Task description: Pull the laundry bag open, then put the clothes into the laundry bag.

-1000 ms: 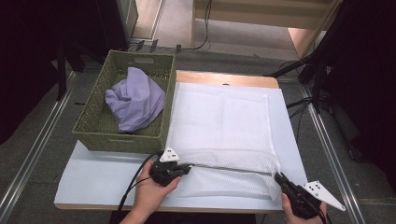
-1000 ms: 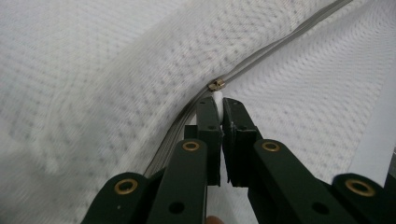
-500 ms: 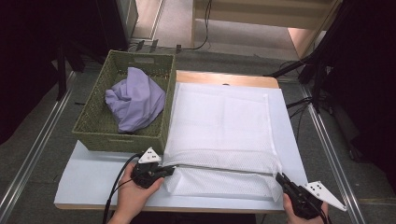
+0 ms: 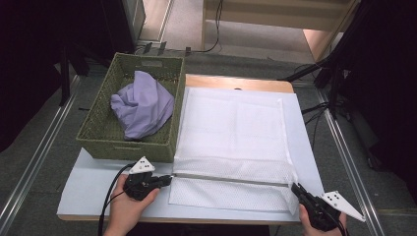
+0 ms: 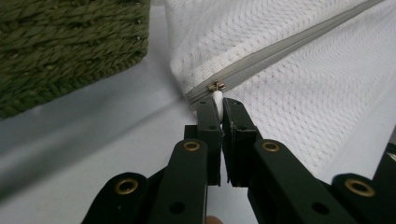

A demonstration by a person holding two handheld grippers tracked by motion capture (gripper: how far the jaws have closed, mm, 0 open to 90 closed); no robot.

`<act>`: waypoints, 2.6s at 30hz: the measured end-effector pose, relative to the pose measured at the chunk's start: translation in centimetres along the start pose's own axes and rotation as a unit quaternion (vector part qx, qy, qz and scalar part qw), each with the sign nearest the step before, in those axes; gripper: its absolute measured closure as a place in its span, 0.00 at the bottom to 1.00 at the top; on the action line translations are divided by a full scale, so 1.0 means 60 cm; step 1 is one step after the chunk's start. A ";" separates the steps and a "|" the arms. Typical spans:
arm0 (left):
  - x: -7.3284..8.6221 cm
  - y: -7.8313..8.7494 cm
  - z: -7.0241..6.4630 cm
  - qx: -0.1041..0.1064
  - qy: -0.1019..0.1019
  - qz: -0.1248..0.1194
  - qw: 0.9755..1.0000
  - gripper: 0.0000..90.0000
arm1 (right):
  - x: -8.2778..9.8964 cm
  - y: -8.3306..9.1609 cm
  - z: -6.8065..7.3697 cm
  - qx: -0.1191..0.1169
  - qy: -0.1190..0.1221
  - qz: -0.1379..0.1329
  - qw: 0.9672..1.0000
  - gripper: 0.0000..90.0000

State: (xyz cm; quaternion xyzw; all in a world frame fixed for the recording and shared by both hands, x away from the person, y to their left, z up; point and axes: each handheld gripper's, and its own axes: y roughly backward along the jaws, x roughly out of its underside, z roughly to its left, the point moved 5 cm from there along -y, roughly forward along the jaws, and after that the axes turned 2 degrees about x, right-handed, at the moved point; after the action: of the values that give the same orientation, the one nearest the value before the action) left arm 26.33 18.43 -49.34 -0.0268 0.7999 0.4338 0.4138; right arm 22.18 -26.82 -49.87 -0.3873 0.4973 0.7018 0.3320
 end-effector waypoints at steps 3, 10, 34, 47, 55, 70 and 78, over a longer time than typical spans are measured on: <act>0.004 0.009 0.007 -0.007 0.002 0.000 1.000 0.97 | 0.001 -0.001 -0.003 0.001 -0.002 0.002 1.000 0.97; 0.018 0.016 0.014 0.007 0.024 -0.002 1.000 0.97 | 0.005 -0.004 0.000 -0.007 0.001 0.012 1.000 0.97; -0.005 0.045 -0.004 0.025 -0.005 -0.087 0.996 0.64 | -0.003 0.010 -0.031 0.038 -0.013 -0.019 0.999 0.53; -0.019 0.023 -0.069 0.039 -0.067 -0.073 0.994 0.99 | -0.022 0.008 0.052 0.017 0.041 -0.040 0.998 0.53; -0.030 -0.038 -0.129 0.063 -0.106 -0.025 0.992 1.00 | -0.021 -0.026 0.125 -0.048 0.077 -0.007 0.996 0.53; -0.007 -0.110 -0.142 0.088 -0.106 0.036 0.990 1.00 | -0.022 -0.123 0.210 -0.123 0.142 0.083 0.979 0.47; -0.003 -0.111 -0.141 0.091 -0.105 0.022 0.990 1.00 | -0.015 -0.164 0.224 -0.156 0.166 0.127 0.965 0.47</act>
State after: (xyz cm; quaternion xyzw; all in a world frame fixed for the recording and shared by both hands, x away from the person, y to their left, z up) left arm 23.71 8.16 -51.28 0.0748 0.7886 0.3684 0.4866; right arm 28.11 -11.25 -50.63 -0.4789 0.4745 0.7333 0.0883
